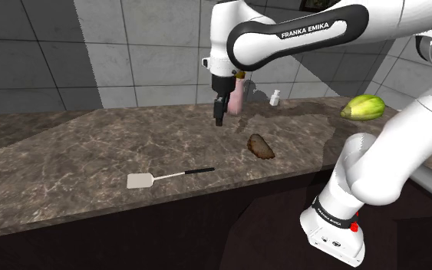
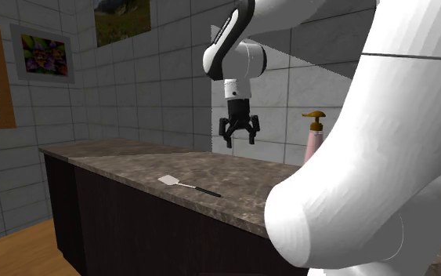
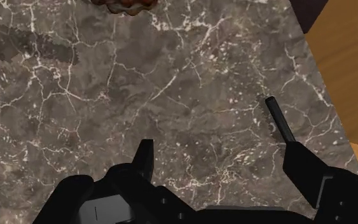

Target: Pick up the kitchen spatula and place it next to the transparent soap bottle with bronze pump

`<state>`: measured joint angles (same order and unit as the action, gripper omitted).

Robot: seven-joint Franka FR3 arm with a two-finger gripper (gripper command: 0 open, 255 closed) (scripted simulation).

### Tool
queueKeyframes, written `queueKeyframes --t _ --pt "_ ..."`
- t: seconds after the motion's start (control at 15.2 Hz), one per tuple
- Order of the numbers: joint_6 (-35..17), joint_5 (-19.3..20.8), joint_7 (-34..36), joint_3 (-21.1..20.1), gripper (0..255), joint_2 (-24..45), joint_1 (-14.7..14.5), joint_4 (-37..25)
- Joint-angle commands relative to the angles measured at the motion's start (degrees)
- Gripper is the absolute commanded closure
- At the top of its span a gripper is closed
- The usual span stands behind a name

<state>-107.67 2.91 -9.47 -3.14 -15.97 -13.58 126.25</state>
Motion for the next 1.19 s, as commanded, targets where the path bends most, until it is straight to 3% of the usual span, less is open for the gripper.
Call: queueKeyframes --t 0.0,1.12 --pt "-1.8 -0.3 -1.4 -0.9 0 3.0 -1.2 -1.2" --pt "-12.7 1.0 -10.5 -8.7 0 25.6 -9.4 -11.7"
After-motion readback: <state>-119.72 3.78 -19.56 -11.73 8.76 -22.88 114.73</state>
